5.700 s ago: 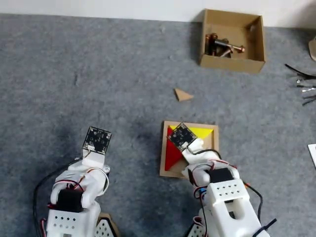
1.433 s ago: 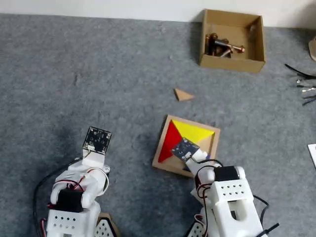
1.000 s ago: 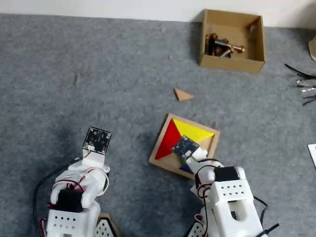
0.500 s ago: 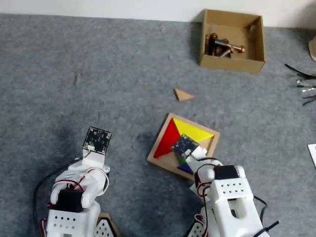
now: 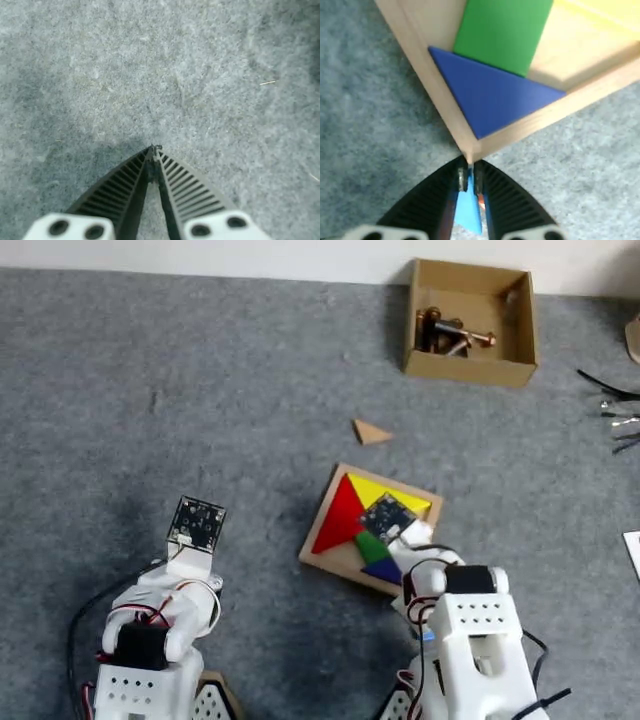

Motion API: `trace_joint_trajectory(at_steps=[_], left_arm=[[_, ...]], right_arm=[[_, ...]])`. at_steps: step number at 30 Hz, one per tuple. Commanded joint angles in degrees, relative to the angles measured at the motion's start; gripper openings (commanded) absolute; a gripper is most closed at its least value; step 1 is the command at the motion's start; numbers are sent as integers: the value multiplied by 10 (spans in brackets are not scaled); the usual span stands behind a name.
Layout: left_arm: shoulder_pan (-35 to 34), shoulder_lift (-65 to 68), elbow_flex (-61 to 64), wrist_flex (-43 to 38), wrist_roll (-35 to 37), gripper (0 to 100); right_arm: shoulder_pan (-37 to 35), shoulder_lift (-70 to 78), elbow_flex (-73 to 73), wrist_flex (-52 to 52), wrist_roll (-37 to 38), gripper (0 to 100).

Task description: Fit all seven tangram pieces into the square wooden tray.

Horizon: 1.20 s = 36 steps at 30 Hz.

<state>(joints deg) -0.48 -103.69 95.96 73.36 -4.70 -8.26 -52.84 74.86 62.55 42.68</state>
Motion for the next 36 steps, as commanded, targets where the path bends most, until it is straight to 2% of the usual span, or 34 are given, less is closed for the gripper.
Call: trace_joint_trajectory(at_steps=[1,9,14,24,36], left_arm=[[-8,-8,12,1,6,11],[-8,-8,12,1,6,11],[-8,-8,12,0,6,11],[-8,-8,12,0,6,11],[-8,-8,12,0,6,11]], right_arm=[[8,-4,-42,-10,5,4],[9,-4,-43,-10,6,5],[8,-8,-54,53,6,9],[10,-8,-100,113,4,159],[10,-8,-36,126,2,171]])
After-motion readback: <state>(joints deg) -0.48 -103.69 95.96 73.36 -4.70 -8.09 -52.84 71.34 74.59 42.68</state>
